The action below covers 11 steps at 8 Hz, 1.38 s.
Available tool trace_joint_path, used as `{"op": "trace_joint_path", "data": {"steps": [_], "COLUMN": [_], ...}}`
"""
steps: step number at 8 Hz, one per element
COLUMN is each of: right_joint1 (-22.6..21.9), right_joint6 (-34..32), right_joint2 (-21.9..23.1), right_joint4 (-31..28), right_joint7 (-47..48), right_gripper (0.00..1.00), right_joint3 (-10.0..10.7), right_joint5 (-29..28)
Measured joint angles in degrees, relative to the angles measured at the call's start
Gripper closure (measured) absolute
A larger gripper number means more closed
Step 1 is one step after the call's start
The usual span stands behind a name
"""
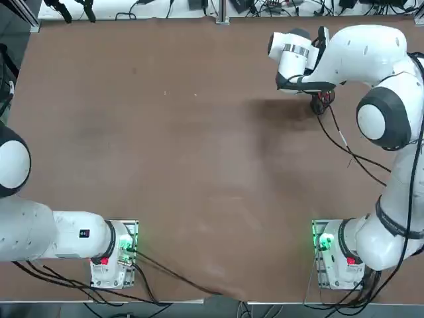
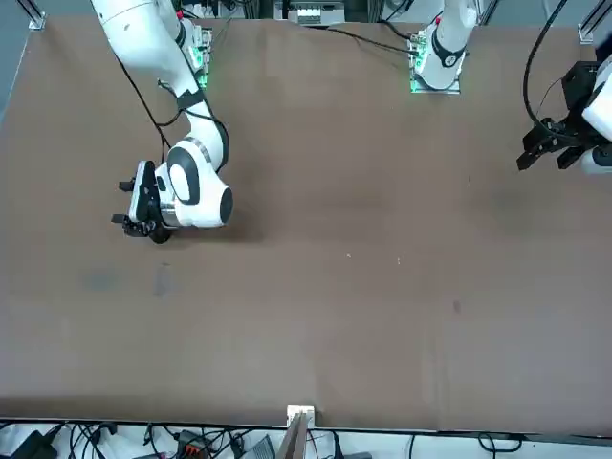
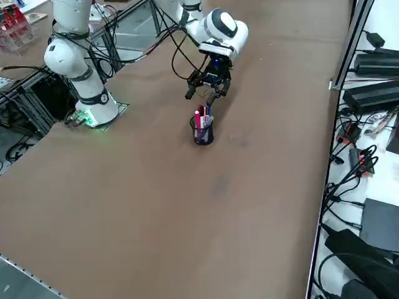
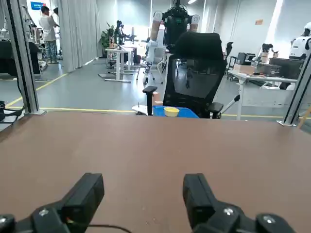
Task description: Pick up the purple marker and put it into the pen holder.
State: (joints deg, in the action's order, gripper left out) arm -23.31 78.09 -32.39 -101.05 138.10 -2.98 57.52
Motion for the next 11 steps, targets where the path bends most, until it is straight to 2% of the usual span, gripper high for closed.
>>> {"op": "trace_joint_path", "data": {"steps": [2,4,6,8,11], "right_joint1": [-0.59,-0.83,0.86,5.47,14.15], "right_joint6": [-0.06,-0.35,-0.87,-1.11,-1.02], "right_joint2": [0.41,3.62,8.20,10.43,11.05], "right_joint4": [1.05,4.96,10.14,14.20,19.10], "right_joint7": [-6.29,-22.99,-42.89,-62.24,-87.11], "right_gripper": [0.00,0.00,0.00,0.00,0.00], "right_joint3": [-0.20,-0.16,0.30,0.72,0.86], "right_joint5": [-1.57,-8.65,-16.26,-23.34,-36.70]}}
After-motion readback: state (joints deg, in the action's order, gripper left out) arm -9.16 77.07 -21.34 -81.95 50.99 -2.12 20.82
